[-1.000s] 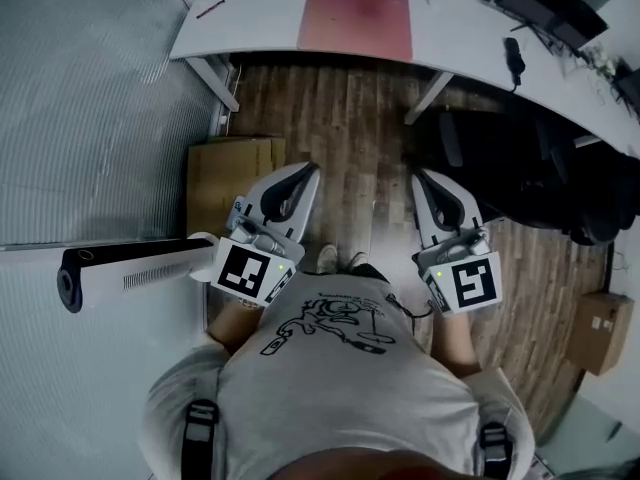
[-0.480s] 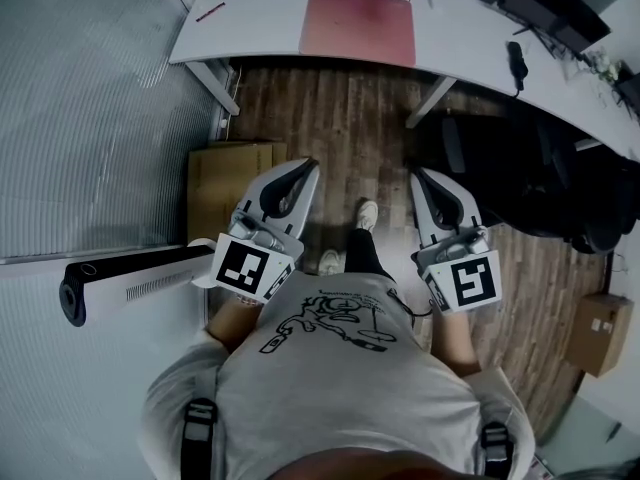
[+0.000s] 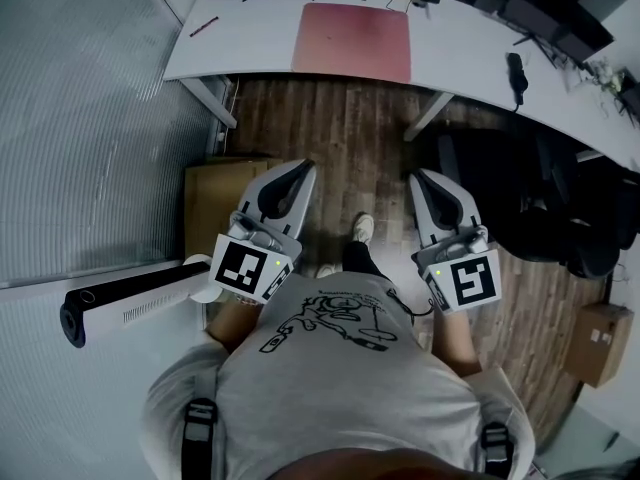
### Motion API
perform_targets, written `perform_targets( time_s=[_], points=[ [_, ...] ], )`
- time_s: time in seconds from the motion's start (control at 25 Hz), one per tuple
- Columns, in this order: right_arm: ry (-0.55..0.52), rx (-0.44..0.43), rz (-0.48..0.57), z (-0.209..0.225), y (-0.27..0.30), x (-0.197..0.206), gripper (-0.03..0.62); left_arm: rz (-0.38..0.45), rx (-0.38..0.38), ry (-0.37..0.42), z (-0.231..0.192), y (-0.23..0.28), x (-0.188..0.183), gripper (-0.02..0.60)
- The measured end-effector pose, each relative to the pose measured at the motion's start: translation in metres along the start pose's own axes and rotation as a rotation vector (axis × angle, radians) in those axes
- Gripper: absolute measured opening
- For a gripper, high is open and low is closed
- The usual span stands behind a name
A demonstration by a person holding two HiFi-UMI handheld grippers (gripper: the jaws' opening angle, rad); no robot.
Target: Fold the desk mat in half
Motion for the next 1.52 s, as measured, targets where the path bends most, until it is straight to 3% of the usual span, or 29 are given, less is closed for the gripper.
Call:
perform_targets(
  time_s=[0.24,0.36,0.48,0.64,0.76,1.04,1.28,1.52],
  points=[
    [0.02,0.013,0.055,0.041,0.019,-0.008,0.008,-0.001,0.003,0.01,-0.006,0.044,-0.005,0.023],
    [0.009,0.005,0.009,0.062,0.024,-0.004,0.008,-0.005,0.001,0.002,-0.008,0.066,-0.008,0.023],
    [0.034,0.017,0.064,0.084,0.035,-0.009,0.008,-0.009,0.002,0.003,-0.01,0.089,-0.01,0.023],
    [0.016,0.0,0.003,0.109,0.04,0.003,0.008,-0.01,-0.001,-0.002,-0.011,0.114,-0.006,0.023],
    [0.03,0.004,0.028,0.128,0.048,0.002,0.008,-0.017,-0.004,-0.008,-0.012,0.135,-0.004,0.023],
    [0.023,-0.013,-0.027,0.176,0.058,0.019,0.008,-0.029,-0.012,-0.015,-0.01,0.184,0.001,0.023],
    [0.056,-0.007,0.048,0.214,0.073,0.016,0.008,-0.04,-0.031,-0.02,-0.01,0.222,0.005,0.023],
    [0.02,-0.042,-0.011,0.246,0.083,0.027,0.008,-0.039,-0.052,-0.029,-0.012,0.252,0.009,0.023]
  ],
)
Point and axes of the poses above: the fingertips, and each gripper's own axes: y forward along the fingers, z to its right, x out of its underside, the point moved 8 cm from there along -y, backward along the fingers, and after that the axes turned 1 degree about -x, right-handed, at the moved point
